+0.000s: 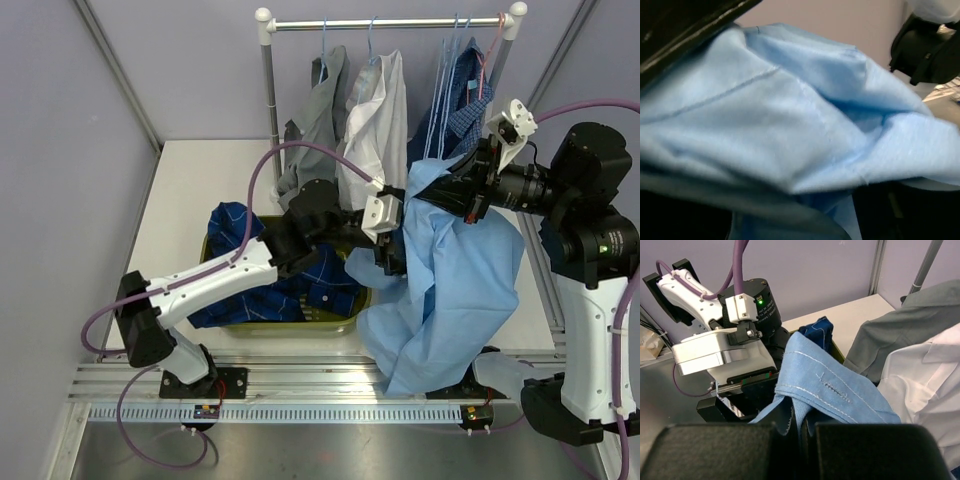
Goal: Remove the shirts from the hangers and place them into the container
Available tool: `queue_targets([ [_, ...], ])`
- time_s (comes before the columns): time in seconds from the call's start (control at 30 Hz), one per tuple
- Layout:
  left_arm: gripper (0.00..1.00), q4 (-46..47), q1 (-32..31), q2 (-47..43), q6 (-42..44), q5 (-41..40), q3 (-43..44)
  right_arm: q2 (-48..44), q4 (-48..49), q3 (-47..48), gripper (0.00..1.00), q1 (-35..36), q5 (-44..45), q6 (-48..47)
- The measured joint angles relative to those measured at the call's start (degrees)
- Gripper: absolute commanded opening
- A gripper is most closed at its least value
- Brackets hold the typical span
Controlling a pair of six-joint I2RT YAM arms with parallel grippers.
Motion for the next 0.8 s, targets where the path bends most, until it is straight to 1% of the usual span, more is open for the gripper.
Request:
queue_targets([
  [0.07,0.31,0.6,-0.7,2.1,-2.2,1.9,1.4,-0.9,0.1,-1.4,0.00,-0.2,0.0,0.1],
  [0.1,0.08,0.9,-0.9,2.8,-3.0,2.5,2.0,-1.3,0.1,-1.8,0.00,-0.3,0.0,0.2],
  [0.13,0.00,1.0,-1.0,3.3,-3.8,3.0,2.4,-1.6,0.0,-1.9,0.00,-0.4,0.0,0.3],
  [0.23,0.00,1.7,-0.9,3.5,-5.3,3.8,2.5,-2.4,-0.1,-2.1,0.00,-0.8,0.3,0.3],
  [0.3,0.00,1.5,-0.9,3.0,-5.7,4.0,2.4,-3.0,-0.3,-2.1,0.02,-1.1,1.4,0.1],
  [0.4,0.00,-1.9,-0.7,0.8,-5.7,3.1,2.3,-4.0,-1.5,-1.8,0.24,-1.5,4.9,-0.3],
  [0.43,0.00,-3.0,-0.5,-0.2,-5.7,2.8,2.1,-4.3,-1.7,-1.6,0.44,-1.6,6.9,-0.6],
  [0.47,0.00,-4.3,-0.1,-1.7,-5.9,2.1,1.8,-4.6,-2.2,-1.1,0.56,-1.8,9.5,-0.7],
  [0.53,0.00,-6.0,1.3,-5.4,-7.1,1.3,1.0,-5.2,-3.0,-0.1,0.75,-2.4,14.7,-1.6],
  [0.57,0.00,-6.5,2.4,-7.4,-8.0,0.7,0.7,-5.5,-3.2,0.3,0.88,-2.5,17.2,-2.1],
  [0.6,0.00,-6.8,3.9,-9.4,-9.2,0.2,0.5,-5.7,-3.4,0.5,0.93,-2.6,19.0,-2.4],
  [0.67,0.00,-7.0,7.0,-12.7,-11.4,-0.7,0.3,-6.6,-4.2,0.8,0.99,-2.9,22.9,-3.2],
  [0.8,0.00,-6.4,14.0,-17.9,-16.4,-2.7,0.3,-8.2,-5.2,0.7,0.99,-3.4,28.0,-4.0],
])
